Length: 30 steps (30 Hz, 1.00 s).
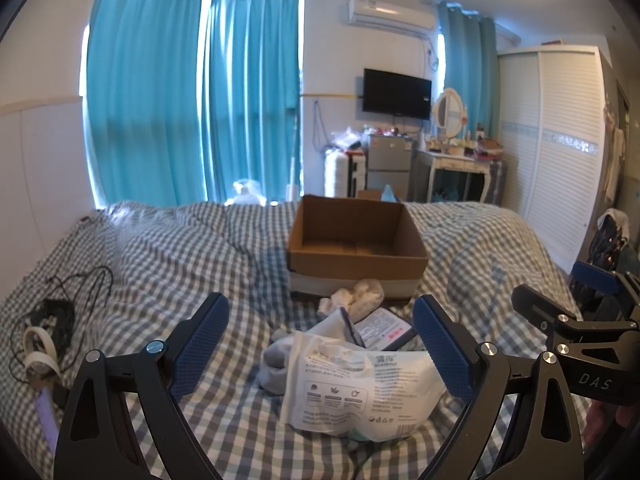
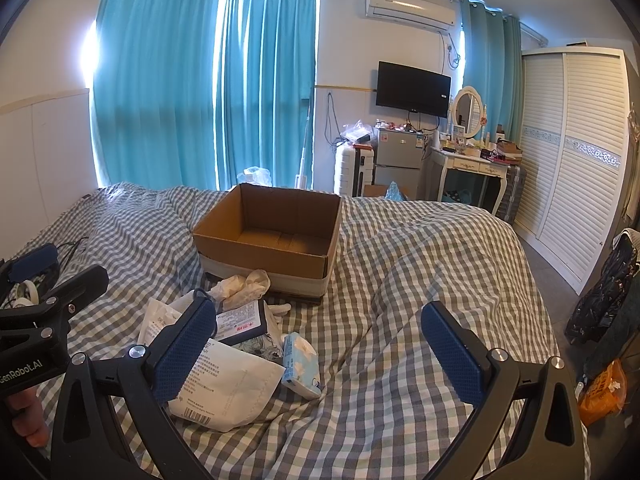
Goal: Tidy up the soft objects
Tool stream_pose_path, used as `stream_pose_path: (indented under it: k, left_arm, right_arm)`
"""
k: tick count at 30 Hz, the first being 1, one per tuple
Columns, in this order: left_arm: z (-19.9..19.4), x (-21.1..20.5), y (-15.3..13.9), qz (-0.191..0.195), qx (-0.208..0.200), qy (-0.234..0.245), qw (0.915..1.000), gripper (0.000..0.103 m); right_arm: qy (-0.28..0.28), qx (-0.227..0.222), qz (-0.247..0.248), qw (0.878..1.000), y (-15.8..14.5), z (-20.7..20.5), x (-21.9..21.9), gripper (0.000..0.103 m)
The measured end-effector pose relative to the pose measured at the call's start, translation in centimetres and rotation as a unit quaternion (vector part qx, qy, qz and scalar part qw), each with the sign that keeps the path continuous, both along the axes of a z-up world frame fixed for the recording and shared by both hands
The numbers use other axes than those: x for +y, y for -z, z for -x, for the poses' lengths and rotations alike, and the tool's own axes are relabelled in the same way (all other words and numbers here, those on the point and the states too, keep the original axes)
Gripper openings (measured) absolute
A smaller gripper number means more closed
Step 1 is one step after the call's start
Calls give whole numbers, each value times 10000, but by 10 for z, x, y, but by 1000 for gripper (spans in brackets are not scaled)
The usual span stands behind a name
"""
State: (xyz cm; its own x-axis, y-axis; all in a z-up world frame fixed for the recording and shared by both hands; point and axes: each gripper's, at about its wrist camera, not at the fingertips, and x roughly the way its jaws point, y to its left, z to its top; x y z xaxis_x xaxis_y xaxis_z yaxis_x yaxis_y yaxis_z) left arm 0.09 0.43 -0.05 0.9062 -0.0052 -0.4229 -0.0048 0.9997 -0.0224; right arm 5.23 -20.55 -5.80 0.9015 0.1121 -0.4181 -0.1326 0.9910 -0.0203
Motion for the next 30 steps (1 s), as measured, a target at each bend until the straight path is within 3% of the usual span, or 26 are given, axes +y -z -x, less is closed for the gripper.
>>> stream_pose_path:
  k: [30]
  left_arm:
    - [0,0,-1,-2,1,2,10000,96]
  right_arm:
    - [1,15,5,10000,0,0,0,103]
